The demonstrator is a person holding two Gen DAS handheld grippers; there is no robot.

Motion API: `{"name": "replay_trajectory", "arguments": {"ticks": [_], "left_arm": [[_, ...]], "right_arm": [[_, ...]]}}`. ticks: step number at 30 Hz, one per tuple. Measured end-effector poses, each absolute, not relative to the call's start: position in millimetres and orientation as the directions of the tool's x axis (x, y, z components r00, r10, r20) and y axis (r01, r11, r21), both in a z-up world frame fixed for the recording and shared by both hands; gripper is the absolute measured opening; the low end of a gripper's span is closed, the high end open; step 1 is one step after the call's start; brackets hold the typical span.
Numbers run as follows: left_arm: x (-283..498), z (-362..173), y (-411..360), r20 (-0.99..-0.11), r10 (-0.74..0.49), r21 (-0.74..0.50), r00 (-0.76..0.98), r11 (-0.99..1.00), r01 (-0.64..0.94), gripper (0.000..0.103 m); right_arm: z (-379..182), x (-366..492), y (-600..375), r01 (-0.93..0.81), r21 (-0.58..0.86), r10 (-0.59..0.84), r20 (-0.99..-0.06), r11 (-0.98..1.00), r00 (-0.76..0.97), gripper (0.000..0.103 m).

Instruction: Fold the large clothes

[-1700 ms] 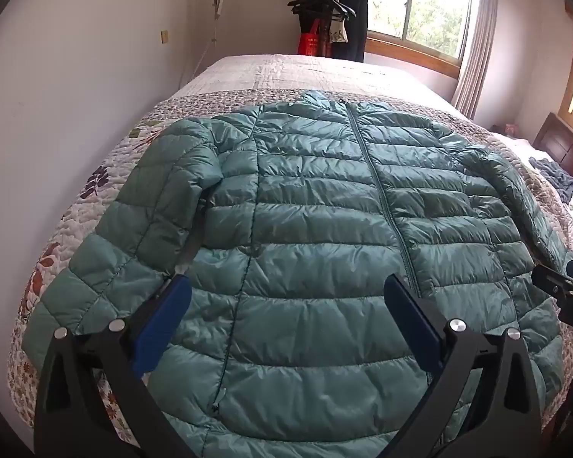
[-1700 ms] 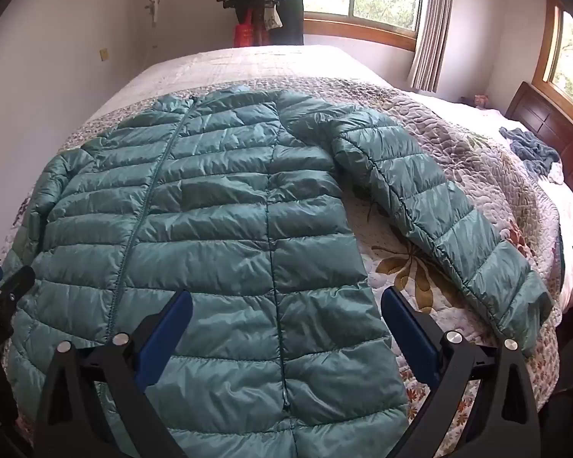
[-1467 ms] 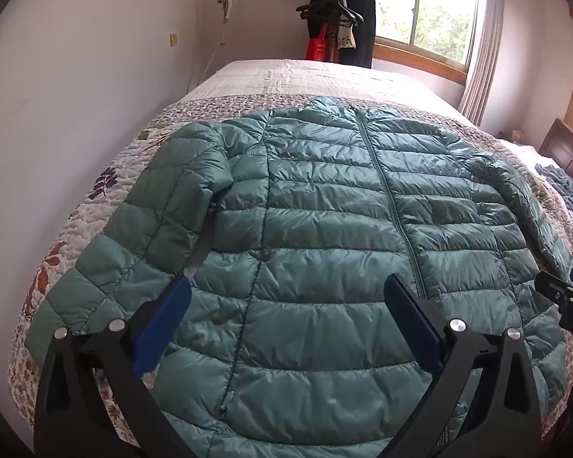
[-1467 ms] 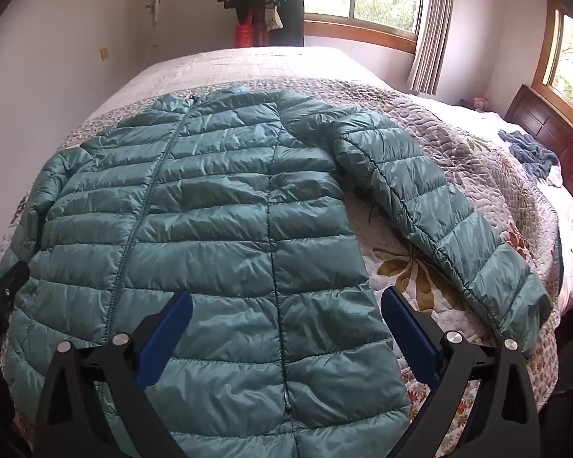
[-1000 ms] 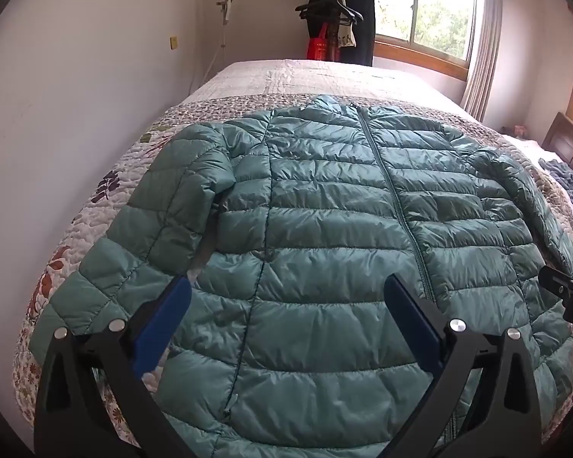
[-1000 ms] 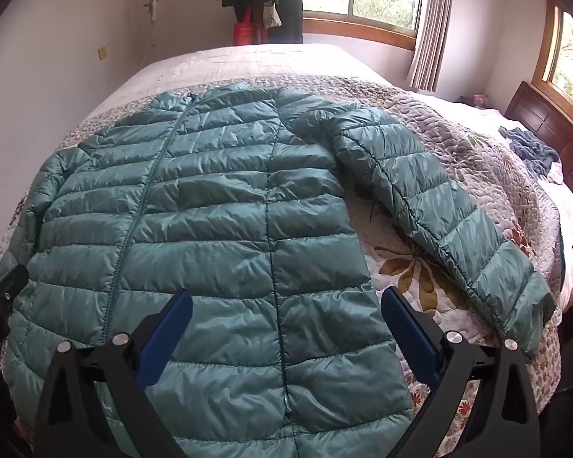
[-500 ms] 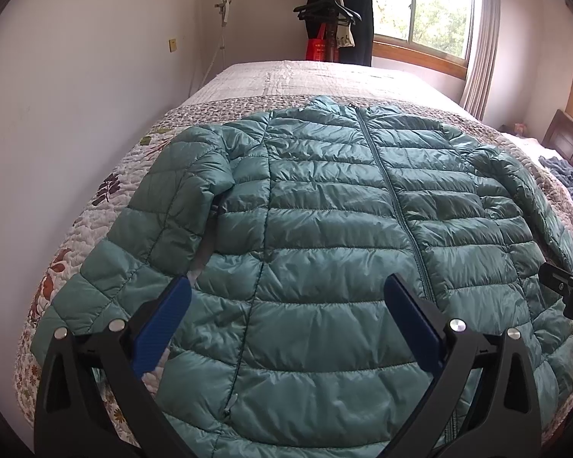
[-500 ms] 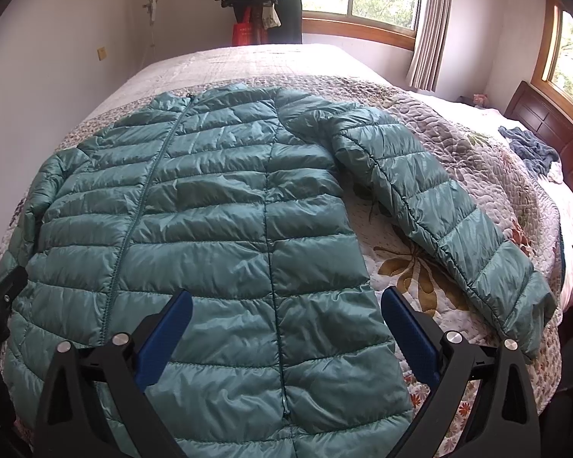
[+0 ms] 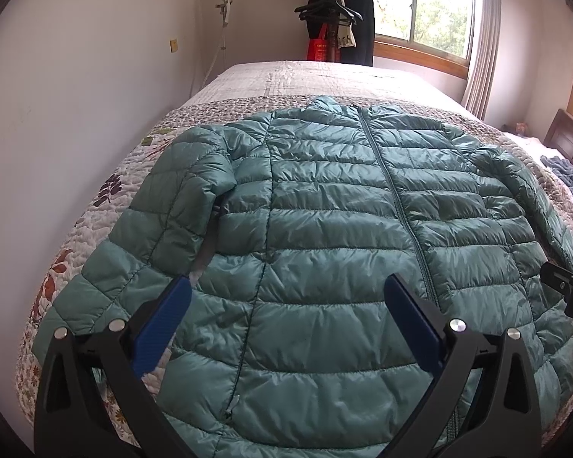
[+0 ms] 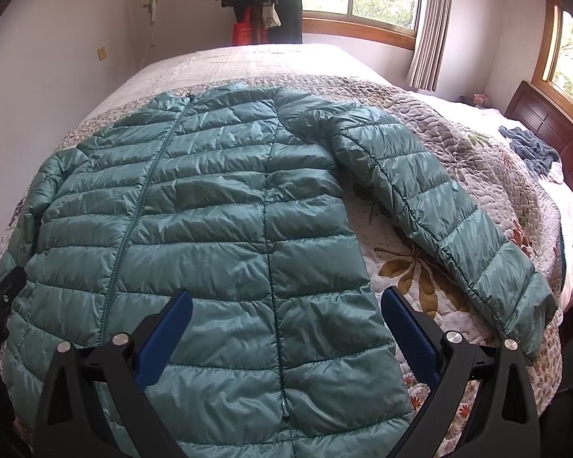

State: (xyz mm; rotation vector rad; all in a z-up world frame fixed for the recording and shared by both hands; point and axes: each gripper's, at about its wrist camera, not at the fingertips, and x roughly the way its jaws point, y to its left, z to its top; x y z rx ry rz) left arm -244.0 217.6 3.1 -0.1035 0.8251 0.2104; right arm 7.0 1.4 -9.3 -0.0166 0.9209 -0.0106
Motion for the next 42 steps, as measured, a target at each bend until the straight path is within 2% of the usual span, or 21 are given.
{"name": "replay_trajectory", "arguments": {"ticks": [42], "left_arm": [[-245.9, 3.5, 221.2, -0.733, 0.161, 0.004, 0.661, 0.973, -0.233, 0.1]], "right_arm": [[-9.0, 9.2, -0.1, 0.002, -0.024, -0.02, -0.794, 1.0, 0.608, 0.099]]}}
